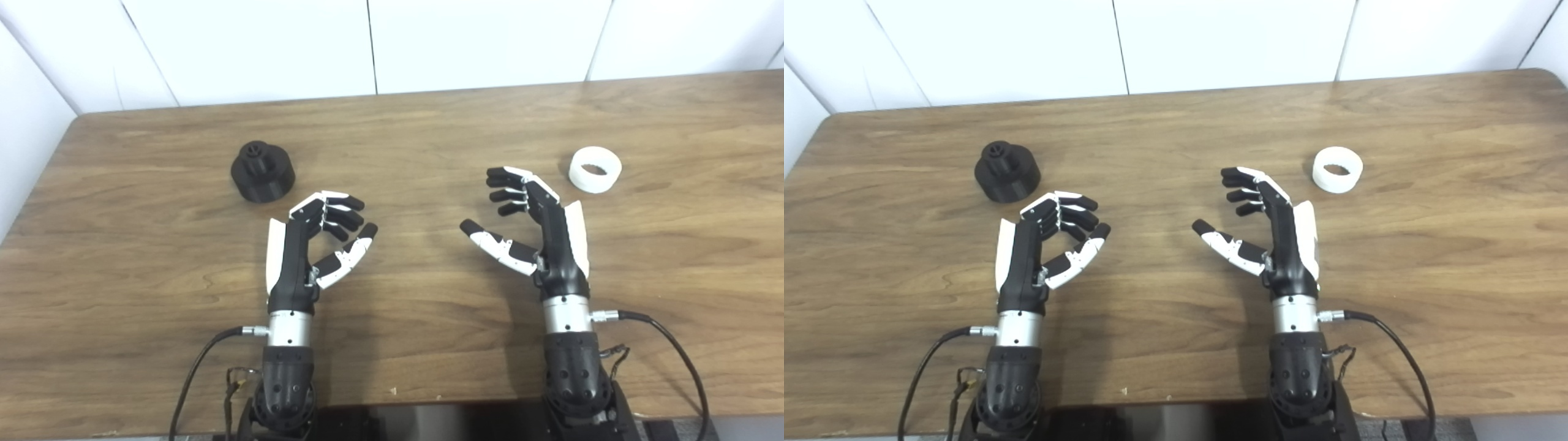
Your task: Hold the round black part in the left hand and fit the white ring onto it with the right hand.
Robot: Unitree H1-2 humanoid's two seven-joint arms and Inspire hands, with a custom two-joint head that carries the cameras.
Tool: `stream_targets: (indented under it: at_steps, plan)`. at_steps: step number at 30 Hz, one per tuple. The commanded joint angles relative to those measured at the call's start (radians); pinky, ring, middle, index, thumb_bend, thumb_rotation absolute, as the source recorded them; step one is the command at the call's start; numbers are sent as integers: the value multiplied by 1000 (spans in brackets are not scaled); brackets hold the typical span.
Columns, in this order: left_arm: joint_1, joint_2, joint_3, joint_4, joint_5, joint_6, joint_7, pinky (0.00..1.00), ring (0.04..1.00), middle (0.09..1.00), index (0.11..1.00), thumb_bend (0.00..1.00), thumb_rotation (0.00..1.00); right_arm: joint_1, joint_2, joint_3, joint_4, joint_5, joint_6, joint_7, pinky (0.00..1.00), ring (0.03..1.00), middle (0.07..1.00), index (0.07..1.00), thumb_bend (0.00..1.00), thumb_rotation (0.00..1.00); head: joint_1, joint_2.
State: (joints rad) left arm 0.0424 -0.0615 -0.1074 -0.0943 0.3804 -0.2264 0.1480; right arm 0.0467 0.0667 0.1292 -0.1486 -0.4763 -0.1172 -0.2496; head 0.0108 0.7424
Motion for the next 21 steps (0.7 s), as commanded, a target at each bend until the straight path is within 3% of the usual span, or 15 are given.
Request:
stream_targets:
  at_steps: [1, 13, 18, 21]
  plan:
    - [-16, 2, -2, -27, 7, -19, 9, 380, 478, 481, 513, 512, 0, 22, 10, 0, -24, 0, -15, -8, 534, 633, 689, 698, 708, 201, 2, 1]
    - [-17, 3, -3, -22, -1, -24, 8, 375, 477, 481, 511, 512, 0, 22, 8, 2, -31, -4, -6, -2, 544, 642, 698, 701, 702, 222, 2, 5]
    - [-15, -8, -13, -12, 16, -31, 17, 376, 473, 479, 515, 511, 0, 27, -3, -8, -26, 2, -16, -6, 538, 637, 692, 698, 710, 223, 106, -19]
    - [-14, -21, -28, 0, 51, -33, 32, 369, 460, 476, 521, 510, 0, 31, -23, -24, -15, 28, -37, -2, 533, 638, 695, 695, 711, 224, 211, -47]
